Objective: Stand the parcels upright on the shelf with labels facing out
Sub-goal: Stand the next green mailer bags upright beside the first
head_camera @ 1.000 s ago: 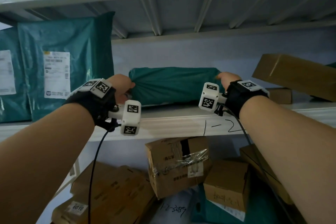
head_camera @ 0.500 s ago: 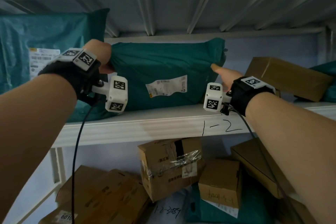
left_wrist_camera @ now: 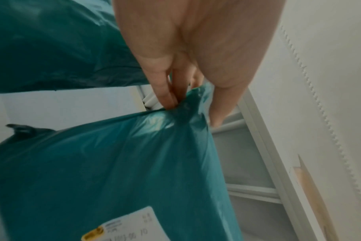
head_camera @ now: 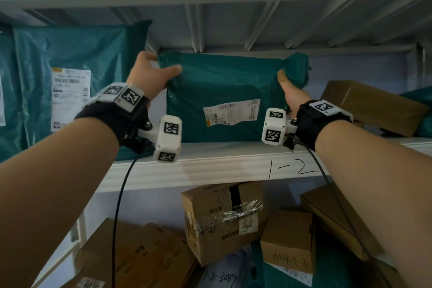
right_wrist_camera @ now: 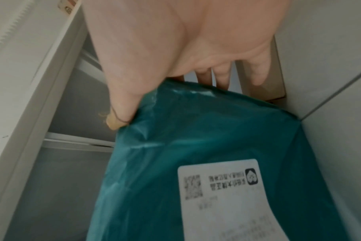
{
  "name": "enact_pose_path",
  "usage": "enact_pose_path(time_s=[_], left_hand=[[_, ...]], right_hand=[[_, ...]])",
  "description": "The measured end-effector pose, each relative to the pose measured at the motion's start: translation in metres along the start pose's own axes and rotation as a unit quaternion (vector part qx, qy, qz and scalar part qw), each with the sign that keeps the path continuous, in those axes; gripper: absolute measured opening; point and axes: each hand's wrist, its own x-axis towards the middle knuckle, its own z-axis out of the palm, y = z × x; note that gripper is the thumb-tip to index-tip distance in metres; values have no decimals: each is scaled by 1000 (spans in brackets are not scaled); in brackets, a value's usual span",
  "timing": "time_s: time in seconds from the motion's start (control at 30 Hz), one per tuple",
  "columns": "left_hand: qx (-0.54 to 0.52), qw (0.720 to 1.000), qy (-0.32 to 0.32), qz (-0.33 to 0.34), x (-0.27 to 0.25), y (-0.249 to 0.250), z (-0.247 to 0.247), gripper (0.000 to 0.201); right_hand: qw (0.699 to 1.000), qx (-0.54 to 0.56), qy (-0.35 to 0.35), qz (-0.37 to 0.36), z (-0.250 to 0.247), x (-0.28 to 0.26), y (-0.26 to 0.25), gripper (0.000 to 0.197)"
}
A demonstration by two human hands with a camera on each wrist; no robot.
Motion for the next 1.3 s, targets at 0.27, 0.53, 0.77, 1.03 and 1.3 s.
enact_pose_path(time_s=[0.27, 0.53, 0.77, 1.03, 1.3], left_hand=[[-52, 994, -66, 76, 1, 25, 13, 51], [-51, 973, -96, 203, -14, 52, 49, 78], [70, 951, -86, 289, -18, 68, 77, 48], [61, 963, 46, 259, -10, 48, 71, 61], [92, 977, 155, 111, 0, 47, 52, 46]], right_hand=[[994, 42, 88, 44, -1, -47, -30, 81], [991, 58, 123, 10, -41, -43, -15, 52], [990, -6, 137, 32, -56, -35, -10, 52], [837, -540, 80, -41, -59, -40, -17, 38], [762, -642, 49, -65, -44, -63, -17, 42]])
